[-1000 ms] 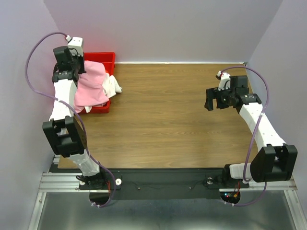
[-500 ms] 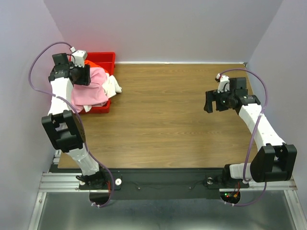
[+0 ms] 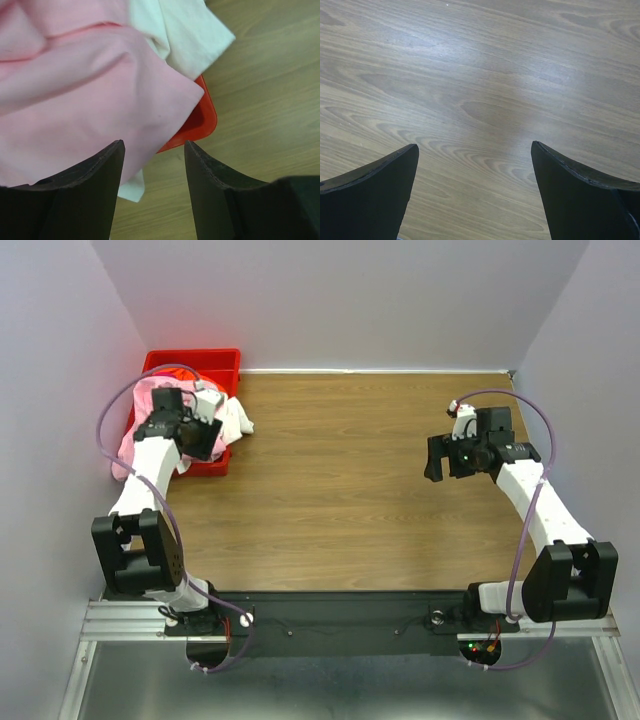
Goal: Fold and stack the t-shirts
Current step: Grab the tshirt from the pile
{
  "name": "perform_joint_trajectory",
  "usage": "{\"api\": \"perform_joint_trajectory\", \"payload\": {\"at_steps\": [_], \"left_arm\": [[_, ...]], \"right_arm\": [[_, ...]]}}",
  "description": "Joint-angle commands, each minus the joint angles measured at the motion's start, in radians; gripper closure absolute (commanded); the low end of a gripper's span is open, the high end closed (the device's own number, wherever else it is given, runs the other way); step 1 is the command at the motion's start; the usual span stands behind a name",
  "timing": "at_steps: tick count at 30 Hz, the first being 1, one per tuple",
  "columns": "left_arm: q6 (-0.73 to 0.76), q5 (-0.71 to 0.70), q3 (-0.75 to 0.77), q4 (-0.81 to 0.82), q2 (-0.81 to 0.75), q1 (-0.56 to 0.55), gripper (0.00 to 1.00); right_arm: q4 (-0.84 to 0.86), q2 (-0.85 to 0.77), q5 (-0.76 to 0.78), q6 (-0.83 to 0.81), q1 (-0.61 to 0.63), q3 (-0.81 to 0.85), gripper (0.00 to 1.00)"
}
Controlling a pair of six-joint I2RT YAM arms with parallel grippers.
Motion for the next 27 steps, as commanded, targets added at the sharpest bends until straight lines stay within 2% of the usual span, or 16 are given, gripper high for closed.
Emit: {"api": "perform_joint_trajectory", "payload": {"at_steps": [1, 13, 18, 21, 22, 23, 26, 27], "left_arm": [[0.114, -0.185, -0.106, 0.072, -0.064, -0.08, 0.37], [0.28, -0.511, -0.258, 0.294, -0.067, -0.204, 0.36], [0.307, -0.564, -0.275, 0.347, -0.052, -0.204, 0.43], [0.318, -0.583, -0.269, 0.382, -0.056, -0.204, 0.56], [0.318, -0.584, -0.263, 0.385, -0.055, -0.204, 0.66], [0.315, -0.586, -0.247, 0.386, -0.056, -0.205, 0.71], [0.298, -0.584, -0.211, 0.393, -0.076, -0.205, 0.99], [0.288, -0.578, -0.2, 0.391, -0.087, -0.204, 1.0]], "right_arm": [[0.011, -0.011, -0.017, 0.0, -0.008, 0.019, 0.0], [0.012, -0.008, -0.008, 0.002, -0.008, 0.019, 0.0], [0.012, -0.007, -0.008, 0.002, -0.008, 0.021, 0.0], [0.012, -0.01, -0.001, 0.002, -0.008, 0.021, 0.0], [0.012, -0.01, -0.001, 0.002, -0.008, 0.021, 0.0], [0.012, -0.013, 0.0, 0.003, -0.008, 0.021, 0.0], [0.012, -0.013, 0.003, 0.003, -0.008, 0.022, 0.0], [0.012, -0.013, 0.003, 0.003, -0.008, 0.022, 0.0]]}}
